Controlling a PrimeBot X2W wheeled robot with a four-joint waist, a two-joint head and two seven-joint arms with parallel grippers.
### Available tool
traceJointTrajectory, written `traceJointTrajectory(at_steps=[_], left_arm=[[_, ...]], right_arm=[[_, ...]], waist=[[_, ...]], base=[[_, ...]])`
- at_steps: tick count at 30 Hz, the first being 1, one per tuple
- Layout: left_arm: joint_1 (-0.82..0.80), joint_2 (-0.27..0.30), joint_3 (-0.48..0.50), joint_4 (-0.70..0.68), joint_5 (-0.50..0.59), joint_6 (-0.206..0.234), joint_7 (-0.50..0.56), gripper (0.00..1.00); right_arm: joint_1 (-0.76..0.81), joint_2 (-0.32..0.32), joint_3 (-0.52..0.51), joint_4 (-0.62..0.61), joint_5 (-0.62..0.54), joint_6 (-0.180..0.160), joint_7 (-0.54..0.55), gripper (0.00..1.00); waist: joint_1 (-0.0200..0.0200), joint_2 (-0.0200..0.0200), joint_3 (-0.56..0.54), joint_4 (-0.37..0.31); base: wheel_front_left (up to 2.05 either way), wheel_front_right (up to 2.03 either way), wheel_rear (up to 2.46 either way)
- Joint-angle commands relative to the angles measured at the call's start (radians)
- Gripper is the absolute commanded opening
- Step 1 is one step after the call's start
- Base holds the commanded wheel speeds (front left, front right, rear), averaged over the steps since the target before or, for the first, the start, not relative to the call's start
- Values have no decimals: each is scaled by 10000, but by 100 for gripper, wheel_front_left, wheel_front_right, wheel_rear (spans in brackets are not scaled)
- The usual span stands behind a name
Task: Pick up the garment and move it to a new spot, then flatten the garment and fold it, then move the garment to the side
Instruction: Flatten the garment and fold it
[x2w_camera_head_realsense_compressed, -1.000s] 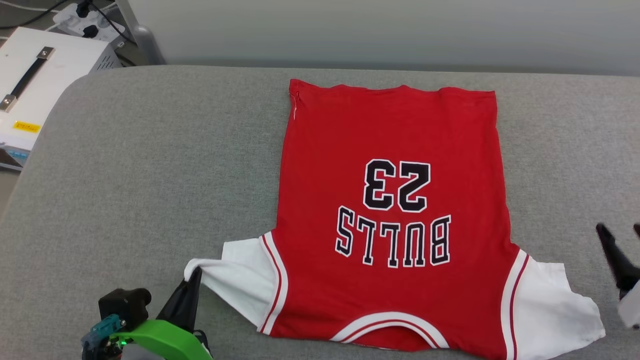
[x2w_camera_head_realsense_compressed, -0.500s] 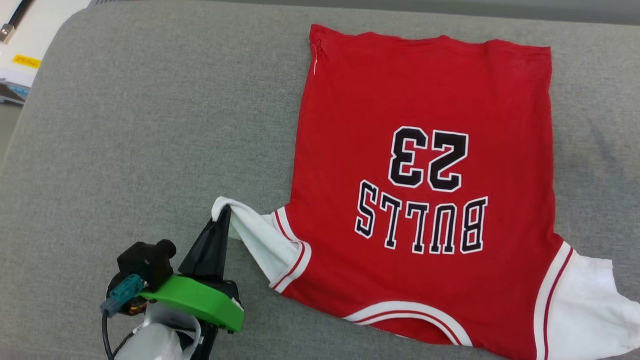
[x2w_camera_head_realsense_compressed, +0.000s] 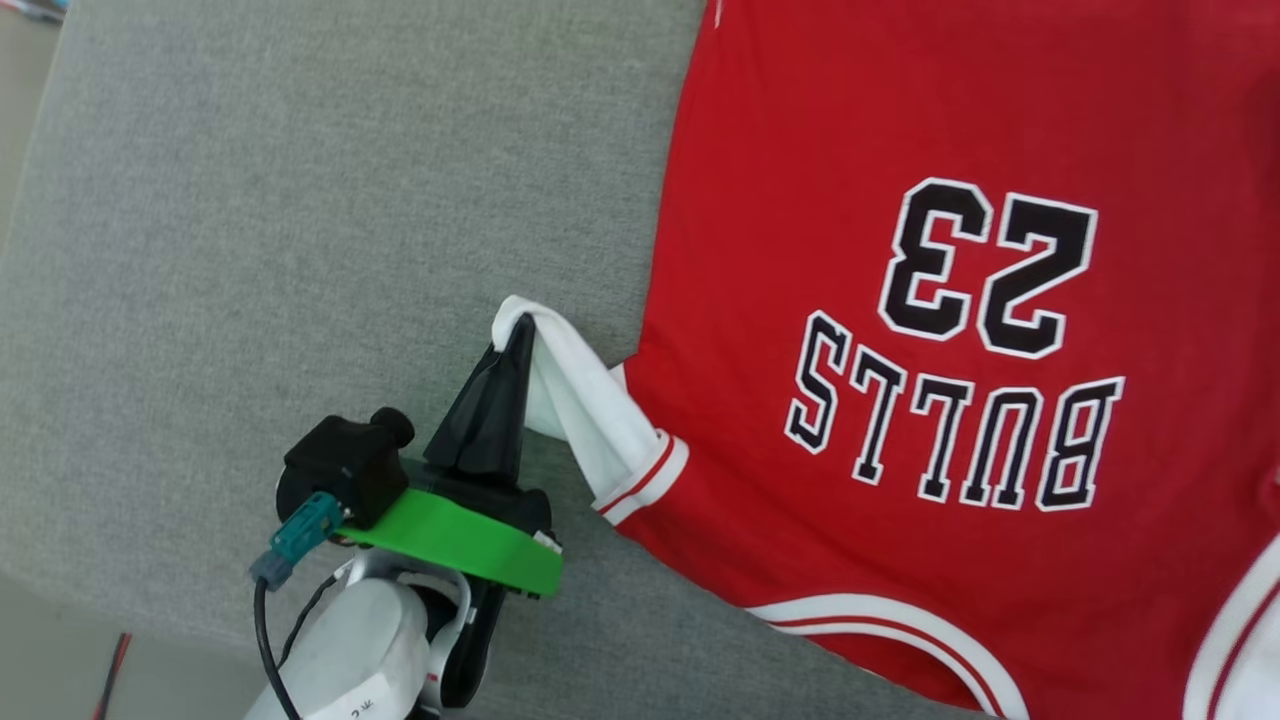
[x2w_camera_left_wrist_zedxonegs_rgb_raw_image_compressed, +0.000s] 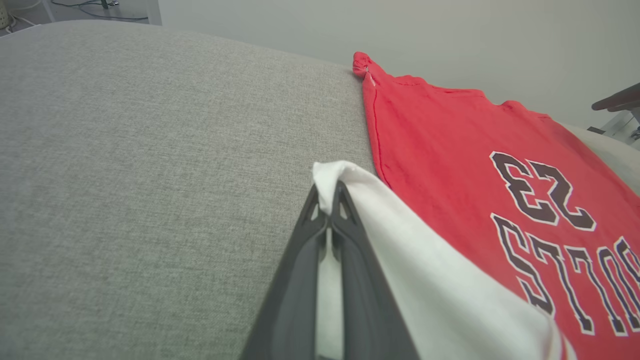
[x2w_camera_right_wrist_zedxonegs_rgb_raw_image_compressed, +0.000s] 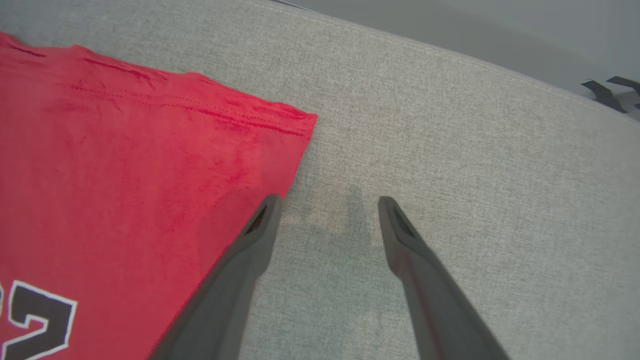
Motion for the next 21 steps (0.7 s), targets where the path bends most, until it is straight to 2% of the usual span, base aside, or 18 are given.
traceJointTrajectory(at_steps=[1, 11, 12, 13, 14, 18, 21], left_arm=[[-266, -155, 63, -44, 167, -119, -57, 0], [-404, -696, 335, 117, 645, -510, -57, 0], [-386, -717, 374, 146, 673, -530, -57, 0], [-372, -728, 397, 191, 717, -564, -57, 0], [-373, -742, 419, 218, 748, -594, -57, 0], [-334, -767, 577, 350, 824, -669, -57, 0], [-233, -761, 700, 505, 845, -690, -57, 0]], right_arm=[[-190, 15, 71, 159, -129, -9, -132, 100], [574, -18, 488, 1410, 183, -9, -212, 100], [631, -58, 510, 1437, 235, -9, -205, 87], [659, -125, 529, 1449, 275, -9, -230, 9], [667, -166, 520, 1461, 309, -9, -286, 0], [595, -221, 649, 1262, 370, -9, -792, 0], [585, -399, 1125, 839, 397, -9, -1355, 0]], waist=[[-2, 0, 705, 637], [-2, 0, 855, 872], [-2, 0, 821, 858], [-2, 0, 785, 854], [-2, 0, 745, 846], [-2, 0, 497, 726], [-2, 0, 172, 596]], base=[[0, 0, 0], [0, 0, 0], [0, 0, 0], [0, 0, 0], [0, 0, 0], [0, 0, 0], [0, 0, 0]])
